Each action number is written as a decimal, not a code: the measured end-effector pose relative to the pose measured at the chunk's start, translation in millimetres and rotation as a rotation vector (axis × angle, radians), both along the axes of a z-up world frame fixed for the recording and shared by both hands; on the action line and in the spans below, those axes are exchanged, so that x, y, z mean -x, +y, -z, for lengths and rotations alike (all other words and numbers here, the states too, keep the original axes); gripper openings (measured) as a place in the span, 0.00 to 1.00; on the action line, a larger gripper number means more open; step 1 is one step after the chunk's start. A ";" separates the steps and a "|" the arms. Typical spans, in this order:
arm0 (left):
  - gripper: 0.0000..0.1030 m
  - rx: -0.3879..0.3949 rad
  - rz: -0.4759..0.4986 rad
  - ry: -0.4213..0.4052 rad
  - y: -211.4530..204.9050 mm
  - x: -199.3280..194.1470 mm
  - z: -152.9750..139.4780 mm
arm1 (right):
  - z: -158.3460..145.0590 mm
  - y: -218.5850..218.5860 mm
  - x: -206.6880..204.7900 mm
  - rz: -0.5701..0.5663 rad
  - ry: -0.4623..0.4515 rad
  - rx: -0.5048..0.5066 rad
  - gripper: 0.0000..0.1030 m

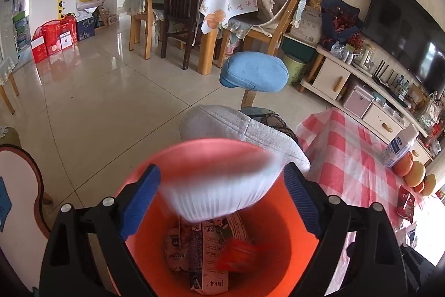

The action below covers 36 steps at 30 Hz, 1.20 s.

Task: Collect trash
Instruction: 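Open the left tool over the bucket while the right tool releases the red wrapper into it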

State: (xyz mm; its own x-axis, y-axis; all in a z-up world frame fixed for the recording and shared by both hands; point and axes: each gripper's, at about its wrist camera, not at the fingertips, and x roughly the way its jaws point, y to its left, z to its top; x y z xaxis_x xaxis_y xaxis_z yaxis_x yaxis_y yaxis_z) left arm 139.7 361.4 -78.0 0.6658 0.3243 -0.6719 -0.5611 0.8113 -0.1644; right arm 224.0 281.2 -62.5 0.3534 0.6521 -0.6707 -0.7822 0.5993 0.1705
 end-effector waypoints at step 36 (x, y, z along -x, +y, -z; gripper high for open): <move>0.89 -0.079 0.109 0.054 -43.5 -23.4 -2.8 | 8.4 -59.7 5.8 0.111 0.000 -0.003 0.81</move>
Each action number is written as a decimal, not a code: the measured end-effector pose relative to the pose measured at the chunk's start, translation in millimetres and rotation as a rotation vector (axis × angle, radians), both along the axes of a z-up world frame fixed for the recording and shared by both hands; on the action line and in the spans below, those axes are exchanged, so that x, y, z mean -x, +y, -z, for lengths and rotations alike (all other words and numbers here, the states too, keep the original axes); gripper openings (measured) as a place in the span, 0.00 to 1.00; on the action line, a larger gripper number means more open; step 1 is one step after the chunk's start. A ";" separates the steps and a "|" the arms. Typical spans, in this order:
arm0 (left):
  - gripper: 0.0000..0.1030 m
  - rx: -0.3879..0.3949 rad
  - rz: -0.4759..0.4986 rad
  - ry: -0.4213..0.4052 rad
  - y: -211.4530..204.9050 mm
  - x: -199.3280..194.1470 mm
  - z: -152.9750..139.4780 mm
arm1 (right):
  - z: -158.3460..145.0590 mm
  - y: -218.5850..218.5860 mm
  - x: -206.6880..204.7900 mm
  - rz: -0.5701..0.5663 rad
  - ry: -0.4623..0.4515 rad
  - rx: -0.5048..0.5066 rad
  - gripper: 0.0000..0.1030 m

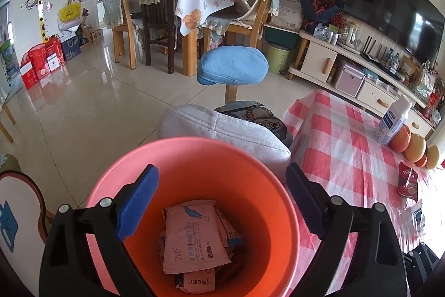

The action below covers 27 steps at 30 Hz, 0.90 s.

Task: Collect trash
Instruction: 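Open the left tool over the bucket while the right tool releases the red wrapper into it, then bring both open tools back from the bucket to the table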

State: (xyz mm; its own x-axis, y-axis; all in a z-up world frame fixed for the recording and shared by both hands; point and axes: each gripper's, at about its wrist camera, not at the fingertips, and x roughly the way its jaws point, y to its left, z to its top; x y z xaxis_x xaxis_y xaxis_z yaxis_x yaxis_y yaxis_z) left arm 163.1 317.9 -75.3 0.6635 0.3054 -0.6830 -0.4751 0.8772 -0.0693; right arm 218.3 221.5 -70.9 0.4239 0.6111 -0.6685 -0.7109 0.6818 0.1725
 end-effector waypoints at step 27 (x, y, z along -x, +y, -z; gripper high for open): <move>0.89 -0.148 0.139 0.045 -77.6 -35.4 -4.4 | 9.0 -77.9 -13.6 0.105 0.027 -0.018 0.86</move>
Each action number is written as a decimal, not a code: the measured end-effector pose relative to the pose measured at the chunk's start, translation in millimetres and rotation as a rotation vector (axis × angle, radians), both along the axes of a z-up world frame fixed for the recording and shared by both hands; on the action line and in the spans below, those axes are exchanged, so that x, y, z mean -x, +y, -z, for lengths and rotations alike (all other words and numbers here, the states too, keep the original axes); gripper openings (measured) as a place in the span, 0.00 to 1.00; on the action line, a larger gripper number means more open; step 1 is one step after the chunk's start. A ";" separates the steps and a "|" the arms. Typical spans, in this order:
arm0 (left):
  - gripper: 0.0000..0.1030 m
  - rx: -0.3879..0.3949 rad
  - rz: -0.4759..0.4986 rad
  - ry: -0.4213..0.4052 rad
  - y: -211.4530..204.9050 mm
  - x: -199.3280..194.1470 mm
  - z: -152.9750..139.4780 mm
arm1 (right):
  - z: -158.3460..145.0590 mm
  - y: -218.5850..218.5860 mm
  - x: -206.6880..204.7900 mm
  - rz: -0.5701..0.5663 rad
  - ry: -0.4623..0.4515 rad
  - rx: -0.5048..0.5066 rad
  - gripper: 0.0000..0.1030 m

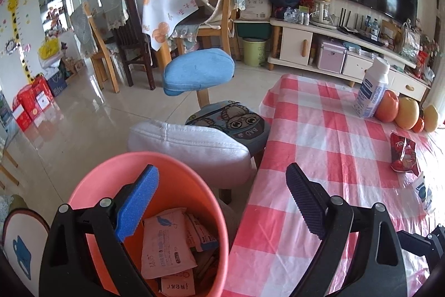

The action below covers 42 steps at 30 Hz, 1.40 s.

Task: Collect trash
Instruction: 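Bring both open tools back from the bucket to the table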

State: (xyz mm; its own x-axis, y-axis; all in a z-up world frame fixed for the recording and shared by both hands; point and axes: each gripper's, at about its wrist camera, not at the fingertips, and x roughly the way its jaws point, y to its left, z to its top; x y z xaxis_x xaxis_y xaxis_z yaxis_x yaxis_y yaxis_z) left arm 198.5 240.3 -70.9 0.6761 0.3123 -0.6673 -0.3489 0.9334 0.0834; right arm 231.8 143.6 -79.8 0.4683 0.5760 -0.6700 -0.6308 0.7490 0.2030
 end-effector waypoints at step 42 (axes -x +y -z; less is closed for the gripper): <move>0.90 -0.202 0.239 0.051 -139.4 -35.6 14.7 | -5.6 -146.6 -13.6 0.190 -0.026 -0.074 0.86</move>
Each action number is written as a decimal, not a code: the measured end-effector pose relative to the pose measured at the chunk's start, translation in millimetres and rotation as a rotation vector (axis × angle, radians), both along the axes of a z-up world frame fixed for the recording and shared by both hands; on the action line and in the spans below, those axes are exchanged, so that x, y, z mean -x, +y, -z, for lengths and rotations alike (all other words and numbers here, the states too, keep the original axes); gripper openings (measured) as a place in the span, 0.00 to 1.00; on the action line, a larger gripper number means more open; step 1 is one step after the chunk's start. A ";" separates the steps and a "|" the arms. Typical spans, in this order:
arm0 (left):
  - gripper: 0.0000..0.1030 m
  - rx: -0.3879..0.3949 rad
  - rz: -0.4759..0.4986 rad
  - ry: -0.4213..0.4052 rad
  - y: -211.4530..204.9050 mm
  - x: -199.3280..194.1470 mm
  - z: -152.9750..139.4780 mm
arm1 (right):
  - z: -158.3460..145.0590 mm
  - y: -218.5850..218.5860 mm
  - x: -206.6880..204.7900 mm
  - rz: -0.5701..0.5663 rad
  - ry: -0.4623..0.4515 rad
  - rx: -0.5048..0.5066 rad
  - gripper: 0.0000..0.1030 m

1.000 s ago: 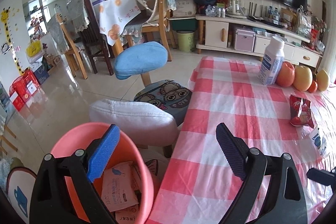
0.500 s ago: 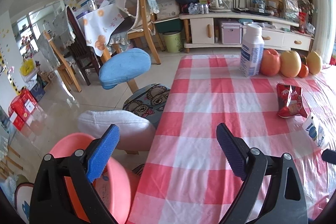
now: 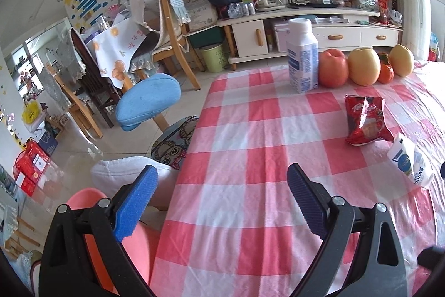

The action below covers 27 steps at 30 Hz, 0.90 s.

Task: Collect trash
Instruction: 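Bring both open tools back from the bucket to the table, then grasp the red milk-tea sachet with the left tool while the right tool grasps the white plastic bag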

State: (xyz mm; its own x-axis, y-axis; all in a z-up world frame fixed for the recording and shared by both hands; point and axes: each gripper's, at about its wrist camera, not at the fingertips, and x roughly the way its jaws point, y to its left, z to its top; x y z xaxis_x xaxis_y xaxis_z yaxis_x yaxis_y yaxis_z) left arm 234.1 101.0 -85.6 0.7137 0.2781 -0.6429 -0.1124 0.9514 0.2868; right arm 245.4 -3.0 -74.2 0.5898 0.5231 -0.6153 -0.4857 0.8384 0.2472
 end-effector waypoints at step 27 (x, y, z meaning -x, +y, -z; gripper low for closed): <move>0.90 0.090 0.146 0.075 -41.9 -8.4 22.1 | 50.7 -74.6 -70.1 0.058 0.189 0.038 0.86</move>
